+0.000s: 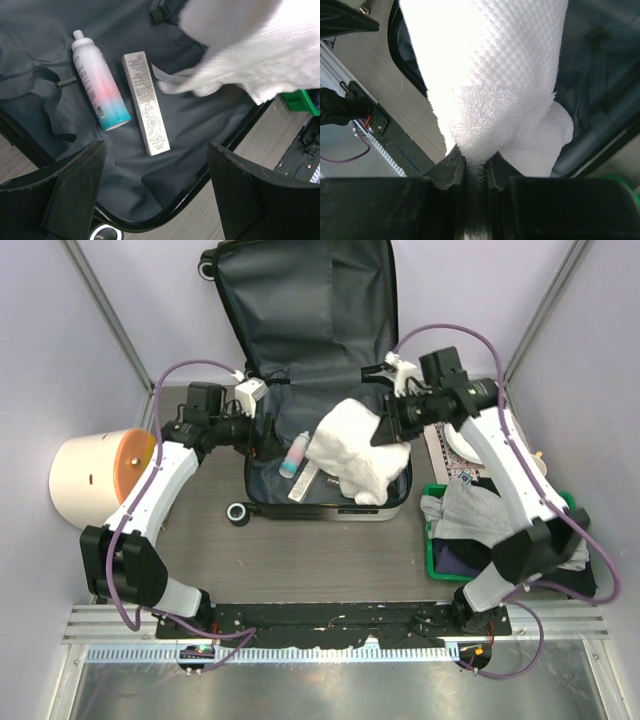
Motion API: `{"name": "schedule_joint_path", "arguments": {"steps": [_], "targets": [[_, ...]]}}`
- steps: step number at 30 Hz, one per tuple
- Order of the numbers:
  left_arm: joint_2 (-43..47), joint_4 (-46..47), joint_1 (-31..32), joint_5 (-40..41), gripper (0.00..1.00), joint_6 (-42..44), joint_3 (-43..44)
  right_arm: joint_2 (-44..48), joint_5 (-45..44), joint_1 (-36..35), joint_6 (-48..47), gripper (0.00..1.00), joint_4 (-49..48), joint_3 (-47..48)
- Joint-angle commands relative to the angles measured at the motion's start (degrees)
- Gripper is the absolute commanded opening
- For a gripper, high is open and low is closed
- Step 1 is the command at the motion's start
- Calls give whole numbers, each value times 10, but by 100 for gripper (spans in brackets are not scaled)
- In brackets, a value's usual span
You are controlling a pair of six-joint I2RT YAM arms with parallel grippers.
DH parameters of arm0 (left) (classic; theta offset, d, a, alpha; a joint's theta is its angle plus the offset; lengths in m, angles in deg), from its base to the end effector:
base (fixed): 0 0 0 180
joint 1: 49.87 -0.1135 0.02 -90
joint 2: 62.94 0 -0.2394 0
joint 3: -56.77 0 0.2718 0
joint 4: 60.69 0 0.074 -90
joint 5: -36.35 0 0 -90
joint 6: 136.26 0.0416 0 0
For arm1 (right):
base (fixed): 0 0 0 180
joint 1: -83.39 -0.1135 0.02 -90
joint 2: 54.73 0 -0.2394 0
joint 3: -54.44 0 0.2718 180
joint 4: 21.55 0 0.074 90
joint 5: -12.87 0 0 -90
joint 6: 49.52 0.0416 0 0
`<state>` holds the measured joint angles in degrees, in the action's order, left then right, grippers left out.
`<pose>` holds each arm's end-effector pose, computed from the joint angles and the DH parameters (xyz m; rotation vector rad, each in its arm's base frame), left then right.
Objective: Open, take out, and arrange the luggage
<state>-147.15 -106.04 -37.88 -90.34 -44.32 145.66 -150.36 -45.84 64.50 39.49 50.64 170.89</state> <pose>0.3354 -0.0966 0.3039 0.6030 2.1564 -0.8202 0.3392 0.1389 0.3628 -0.6578 2.3647 0.8090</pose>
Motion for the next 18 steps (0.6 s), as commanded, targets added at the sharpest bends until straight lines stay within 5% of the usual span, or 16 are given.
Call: {"name": "schedule_joint_path", "arguments": {"steps": [1, 5, 9, 18], "targets": [[38, 33, 1, -5, 86, 4, -21, 118, -29, 27, 94, 1, 0, -74], [54, 46, 0, -6, 86, -4, -47, 185, -38, 103, 124, 1, 39, -97], [61, 52, 0, -9, 86, -6, -55, 224, -119, 206, 55, 1, 125, -84], [38, 66, 1, -29, 85, -16, -48, 273, -352, 243, -92, 1, 219, -117]]}}
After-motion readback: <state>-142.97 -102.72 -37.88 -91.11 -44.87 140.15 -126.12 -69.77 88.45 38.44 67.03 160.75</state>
